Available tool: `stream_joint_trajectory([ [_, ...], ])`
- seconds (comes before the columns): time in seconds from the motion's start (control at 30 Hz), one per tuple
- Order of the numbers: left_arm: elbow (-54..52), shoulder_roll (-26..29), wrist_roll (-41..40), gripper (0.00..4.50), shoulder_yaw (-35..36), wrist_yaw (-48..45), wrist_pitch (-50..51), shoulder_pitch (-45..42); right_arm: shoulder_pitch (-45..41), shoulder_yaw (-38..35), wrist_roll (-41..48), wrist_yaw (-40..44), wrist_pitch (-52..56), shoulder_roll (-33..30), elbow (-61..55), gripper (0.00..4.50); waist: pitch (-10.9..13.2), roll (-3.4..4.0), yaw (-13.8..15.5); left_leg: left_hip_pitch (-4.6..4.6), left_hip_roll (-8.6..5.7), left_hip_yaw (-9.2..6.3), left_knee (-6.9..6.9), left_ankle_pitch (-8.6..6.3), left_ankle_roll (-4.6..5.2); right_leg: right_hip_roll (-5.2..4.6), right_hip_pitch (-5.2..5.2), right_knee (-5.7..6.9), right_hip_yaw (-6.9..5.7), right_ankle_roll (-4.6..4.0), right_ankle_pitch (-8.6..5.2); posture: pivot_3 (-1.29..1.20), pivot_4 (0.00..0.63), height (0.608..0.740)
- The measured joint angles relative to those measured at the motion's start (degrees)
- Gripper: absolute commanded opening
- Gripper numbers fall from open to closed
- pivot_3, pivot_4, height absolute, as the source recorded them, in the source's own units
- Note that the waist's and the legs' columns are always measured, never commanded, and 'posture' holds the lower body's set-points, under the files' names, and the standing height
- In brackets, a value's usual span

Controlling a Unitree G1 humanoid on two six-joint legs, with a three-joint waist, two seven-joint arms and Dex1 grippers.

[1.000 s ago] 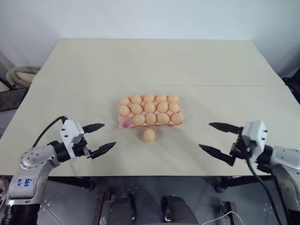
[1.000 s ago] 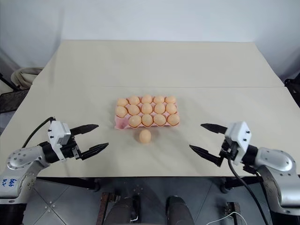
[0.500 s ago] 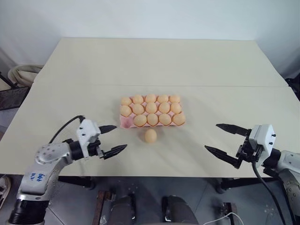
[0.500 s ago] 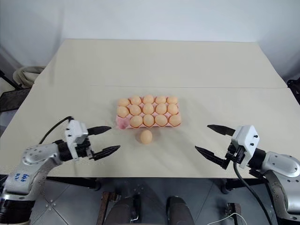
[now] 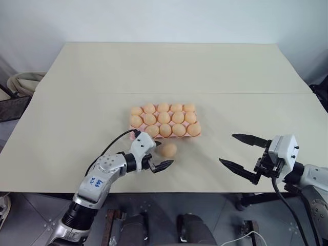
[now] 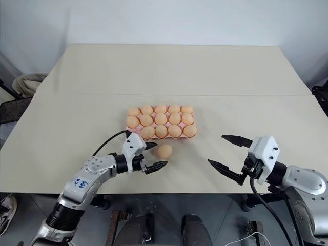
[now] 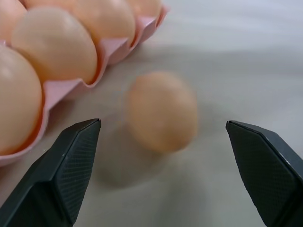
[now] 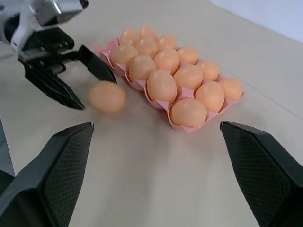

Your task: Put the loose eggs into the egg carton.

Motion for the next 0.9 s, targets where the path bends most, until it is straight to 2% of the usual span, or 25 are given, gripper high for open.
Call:
stream_joint_trajectory([
  [0.37,6.74,-7.42,4.2,4.5,-1.03,4.08,-3.48,-2.79,0.67,0.39,0.91,-1.73,0.86,0.0,-1.55,4.47,0.01,-0.02,0.17,0.0,-0.03,-0.04,0.16,-0.01,0.02,-0.02,0.1,0.01,-0.01,0.09,0.05,0.0,0.15,0.74],
  [0.47,6.84,-7.48,4.36,3.9,-1.04,3.9,-3.89,-3.27,0.65,0.72,1.08,-1.91,1.0,0.0,-1.55,4.5,0.01,-0.01,0.03,0.0,-0.03,-0.03,0.16,-0.01,0.02,-0.02,0.1,0.01,-0.01,0.09,0.05,0.0,0.15,0.74],
  [0.67,6.78,-6.79,4.29,2.02,-0.18,2.97,-5.63,-2.64,0.26,0.81,1.36,-1.96,1.04,0.0,-1.46,4.5,0.01,-0.01,0.09,0.0,-0.03,-0.04,0.16,-0.01,0.02,-0.03,0.11,0.01,-0.02,0.09,0.05,0.0,0.15,0.74],
  [0.9,3.43,-1.88,0.06,2.02,5.59,-3.07,-11.19,3.41,-0.12,3.14,1.31,-1.79,0.99,0.01,-1.18,4.5,0.01,-0.01,-0.05,0.0,0.04,-0.04,0.15,-0.07,-0.08,-0.01,0.09,0.01,-0.03,0.06,0.04,0.0,0.15,0.74],
])
